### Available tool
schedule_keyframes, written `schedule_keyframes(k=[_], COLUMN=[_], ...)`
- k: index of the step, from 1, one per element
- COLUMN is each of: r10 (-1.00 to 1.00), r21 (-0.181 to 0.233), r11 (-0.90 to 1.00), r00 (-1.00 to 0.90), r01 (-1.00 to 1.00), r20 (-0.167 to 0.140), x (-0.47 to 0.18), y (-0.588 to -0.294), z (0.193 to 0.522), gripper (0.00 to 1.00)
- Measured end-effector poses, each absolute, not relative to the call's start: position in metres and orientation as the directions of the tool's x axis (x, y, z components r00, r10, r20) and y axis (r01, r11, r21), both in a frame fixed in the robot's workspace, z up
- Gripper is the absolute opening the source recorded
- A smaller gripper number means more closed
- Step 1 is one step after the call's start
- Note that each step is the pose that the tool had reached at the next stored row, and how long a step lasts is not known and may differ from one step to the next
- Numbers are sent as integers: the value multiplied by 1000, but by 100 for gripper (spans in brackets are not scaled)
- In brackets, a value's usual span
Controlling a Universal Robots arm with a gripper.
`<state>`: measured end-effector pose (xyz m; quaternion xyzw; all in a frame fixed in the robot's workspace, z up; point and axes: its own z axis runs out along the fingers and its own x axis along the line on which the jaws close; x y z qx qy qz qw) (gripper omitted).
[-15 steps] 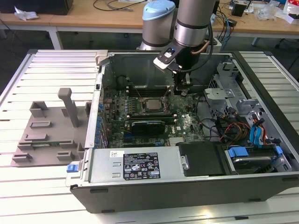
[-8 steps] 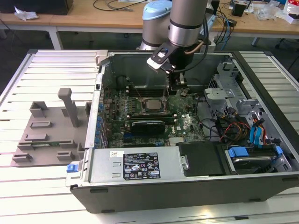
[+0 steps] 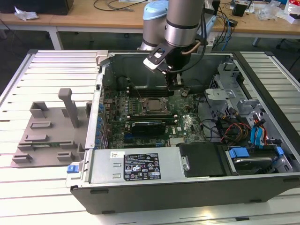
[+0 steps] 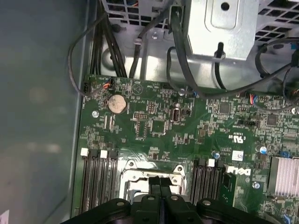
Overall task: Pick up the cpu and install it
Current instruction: 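Close the cpu cover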
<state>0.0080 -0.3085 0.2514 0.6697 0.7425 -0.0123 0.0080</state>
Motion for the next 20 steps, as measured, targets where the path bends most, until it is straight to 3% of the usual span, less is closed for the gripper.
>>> schedule_keyframes(k=[20], r10=[994], r21=[-8], r11=[103], r00=[-103], r01=[995], r20=[-28], x=[-25], y=[-309], z=[234], gripper=[11])
